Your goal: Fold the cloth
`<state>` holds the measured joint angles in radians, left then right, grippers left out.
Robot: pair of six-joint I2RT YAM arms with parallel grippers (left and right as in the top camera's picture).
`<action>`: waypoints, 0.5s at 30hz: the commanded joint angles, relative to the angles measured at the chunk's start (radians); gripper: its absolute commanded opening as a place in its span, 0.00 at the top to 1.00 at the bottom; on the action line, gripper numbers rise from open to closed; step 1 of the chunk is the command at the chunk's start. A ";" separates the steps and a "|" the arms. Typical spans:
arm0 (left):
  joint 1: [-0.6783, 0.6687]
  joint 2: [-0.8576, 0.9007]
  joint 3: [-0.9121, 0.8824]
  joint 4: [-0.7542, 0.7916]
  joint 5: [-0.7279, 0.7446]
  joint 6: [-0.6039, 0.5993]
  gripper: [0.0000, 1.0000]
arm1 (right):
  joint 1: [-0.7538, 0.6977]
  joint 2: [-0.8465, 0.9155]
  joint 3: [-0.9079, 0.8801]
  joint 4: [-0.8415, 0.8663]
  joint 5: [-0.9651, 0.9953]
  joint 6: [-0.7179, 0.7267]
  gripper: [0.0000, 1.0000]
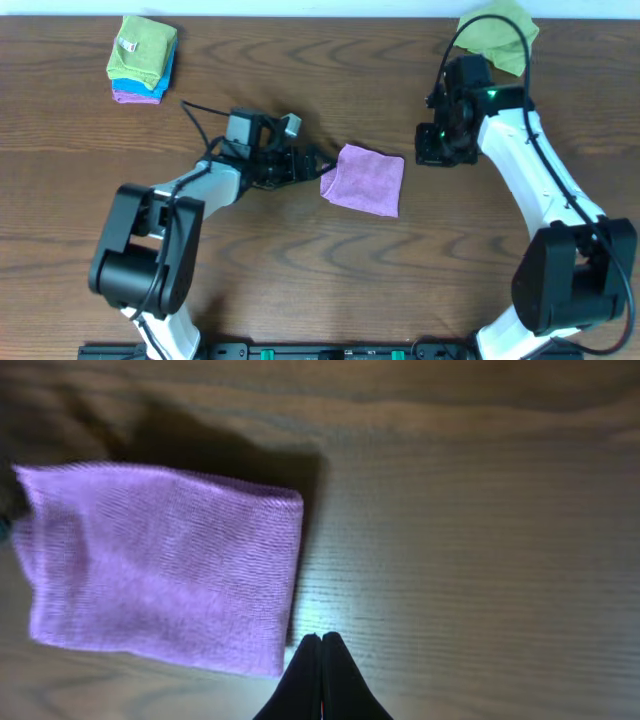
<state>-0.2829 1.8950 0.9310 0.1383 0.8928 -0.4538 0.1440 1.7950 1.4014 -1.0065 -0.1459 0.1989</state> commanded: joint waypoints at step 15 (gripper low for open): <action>-0.071 0.067 0.003 0.034 0.005 -0.095 0.05 | 0.014 0.041 -0.265 0.267 -0.062 0.059 0.98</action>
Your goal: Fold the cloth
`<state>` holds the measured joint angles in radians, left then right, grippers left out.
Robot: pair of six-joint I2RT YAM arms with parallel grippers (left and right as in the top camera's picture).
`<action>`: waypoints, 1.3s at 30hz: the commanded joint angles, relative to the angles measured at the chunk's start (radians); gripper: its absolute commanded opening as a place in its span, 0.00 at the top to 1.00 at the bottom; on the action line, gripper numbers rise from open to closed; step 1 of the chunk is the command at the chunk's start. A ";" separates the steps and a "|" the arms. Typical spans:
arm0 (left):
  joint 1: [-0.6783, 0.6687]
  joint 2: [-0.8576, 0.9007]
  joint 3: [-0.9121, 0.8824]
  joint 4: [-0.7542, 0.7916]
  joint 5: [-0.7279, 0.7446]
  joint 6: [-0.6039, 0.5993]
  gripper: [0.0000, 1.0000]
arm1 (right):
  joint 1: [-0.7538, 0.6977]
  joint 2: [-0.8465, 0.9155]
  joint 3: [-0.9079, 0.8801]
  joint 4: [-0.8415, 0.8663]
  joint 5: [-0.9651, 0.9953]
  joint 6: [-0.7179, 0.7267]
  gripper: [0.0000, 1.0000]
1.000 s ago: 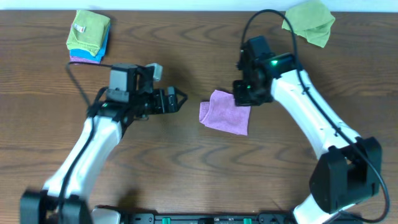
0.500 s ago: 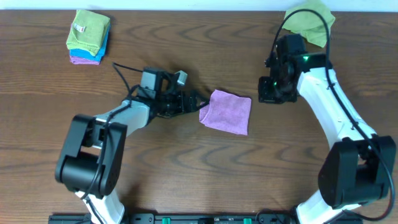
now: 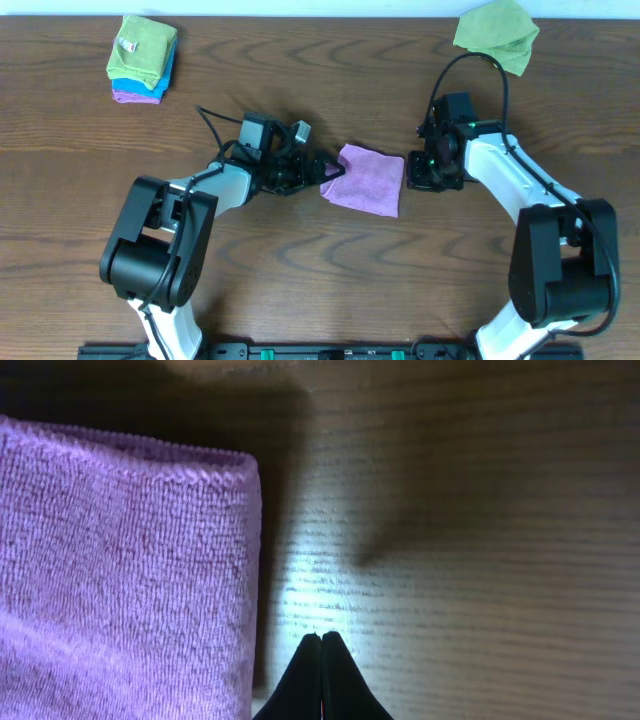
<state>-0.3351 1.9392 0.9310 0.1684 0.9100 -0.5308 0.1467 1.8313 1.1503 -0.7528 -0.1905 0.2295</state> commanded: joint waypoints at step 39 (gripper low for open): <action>0.224 -0.034 0.099 0.487 0.230 -0.446 0.94 | 0.023 -0.030 0.188 -0.243 -0.083 0.003 0.98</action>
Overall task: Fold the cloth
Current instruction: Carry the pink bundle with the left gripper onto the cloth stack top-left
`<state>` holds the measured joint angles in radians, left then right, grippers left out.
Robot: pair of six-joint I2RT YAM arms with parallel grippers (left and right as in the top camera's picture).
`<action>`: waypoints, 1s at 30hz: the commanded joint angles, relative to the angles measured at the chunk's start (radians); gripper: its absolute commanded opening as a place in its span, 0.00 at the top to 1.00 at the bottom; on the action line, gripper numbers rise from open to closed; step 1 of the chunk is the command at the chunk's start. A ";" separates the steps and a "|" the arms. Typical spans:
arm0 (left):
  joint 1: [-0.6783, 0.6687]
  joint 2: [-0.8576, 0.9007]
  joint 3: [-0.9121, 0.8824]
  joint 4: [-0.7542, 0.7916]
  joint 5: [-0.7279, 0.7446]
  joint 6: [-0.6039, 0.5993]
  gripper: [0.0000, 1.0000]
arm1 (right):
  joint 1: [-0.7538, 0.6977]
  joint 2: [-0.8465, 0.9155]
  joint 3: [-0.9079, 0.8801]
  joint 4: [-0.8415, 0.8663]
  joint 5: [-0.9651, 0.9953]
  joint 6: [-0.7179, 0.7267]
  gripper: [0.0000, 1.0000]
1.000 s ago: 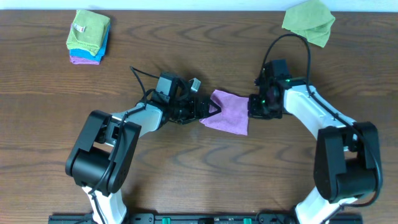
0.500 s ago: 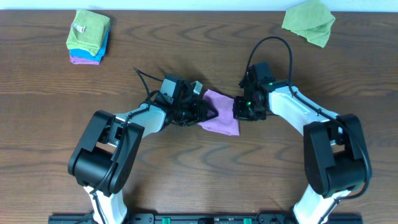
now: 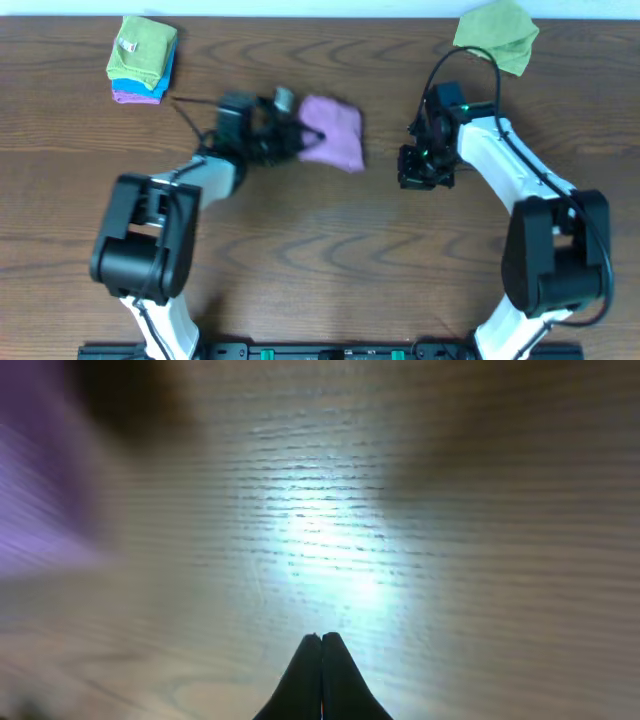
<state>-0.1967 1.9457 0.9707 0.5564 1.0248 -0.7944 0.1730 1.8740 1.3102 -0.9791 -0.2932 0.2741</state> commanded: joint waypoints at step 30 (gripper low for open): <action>0.702 -0.154 0.155 0.138 -0.065 -0.426 0.94 | 0.299 -0.292 0.028 0.050 -0.036 0.080 0.98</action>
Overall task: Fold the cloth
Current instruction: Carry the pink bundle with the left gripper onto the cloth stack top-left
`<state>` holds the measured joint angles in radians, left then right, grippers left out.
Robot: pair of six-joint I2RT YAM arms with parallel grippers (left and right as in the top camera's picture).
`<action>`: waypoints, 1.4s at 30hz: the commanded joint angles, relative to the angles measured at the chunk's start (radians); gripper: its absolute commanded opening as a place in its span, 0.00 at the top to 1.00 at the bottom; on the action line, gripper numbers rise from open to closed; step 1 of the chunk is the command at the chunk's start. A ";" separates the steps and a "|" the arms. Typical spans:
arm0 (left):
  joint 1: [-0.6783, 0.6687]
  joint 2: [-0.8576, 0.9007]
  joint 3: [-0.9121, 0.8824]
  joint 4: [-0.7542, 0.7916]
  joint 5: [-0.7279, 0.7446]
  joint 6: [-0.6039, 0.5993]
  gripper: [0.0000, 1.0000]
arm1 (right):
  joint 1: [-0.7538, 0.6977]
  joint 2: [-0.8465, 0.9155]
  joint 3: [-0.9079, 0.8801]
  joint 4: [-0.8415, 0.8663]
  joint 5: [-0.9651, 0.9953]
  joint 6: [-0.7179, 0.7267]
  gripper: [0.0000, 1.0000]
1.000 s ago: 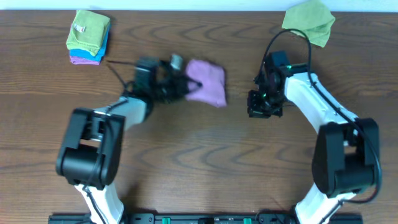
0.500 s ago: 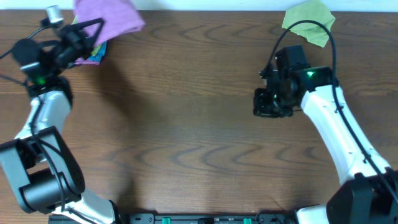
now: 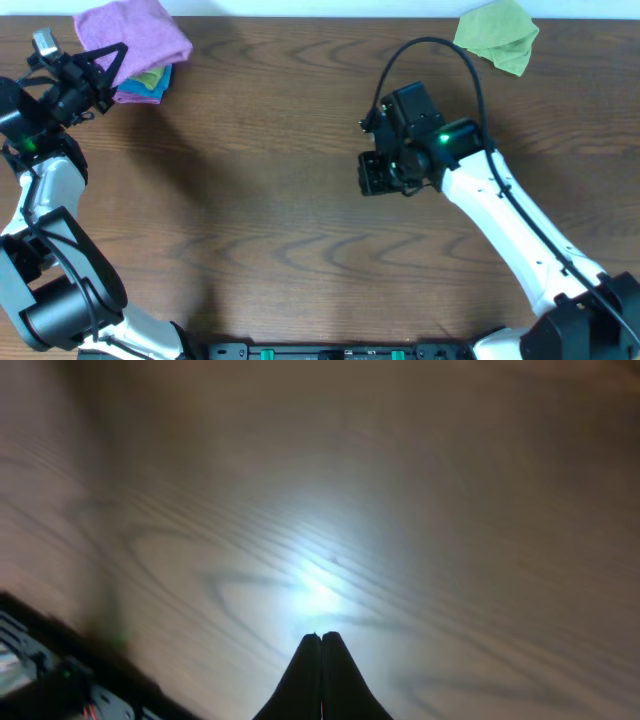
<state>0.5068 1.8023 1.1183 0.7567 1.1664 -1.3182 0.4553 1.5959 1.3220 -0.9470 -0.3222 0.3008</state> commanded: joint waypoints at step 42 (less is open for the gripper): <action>-0.174 0.494 0.494 -0.338 -0.660 0.230 0.94 | 0.016 -0.014 0.016 0.056 0.139 0.051 0.98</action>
<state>0.3317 2.2890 1.5990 0.4191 0.4885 -1.0985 0.4660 1.5959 1.3224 -0.8936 -0.1894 0.3485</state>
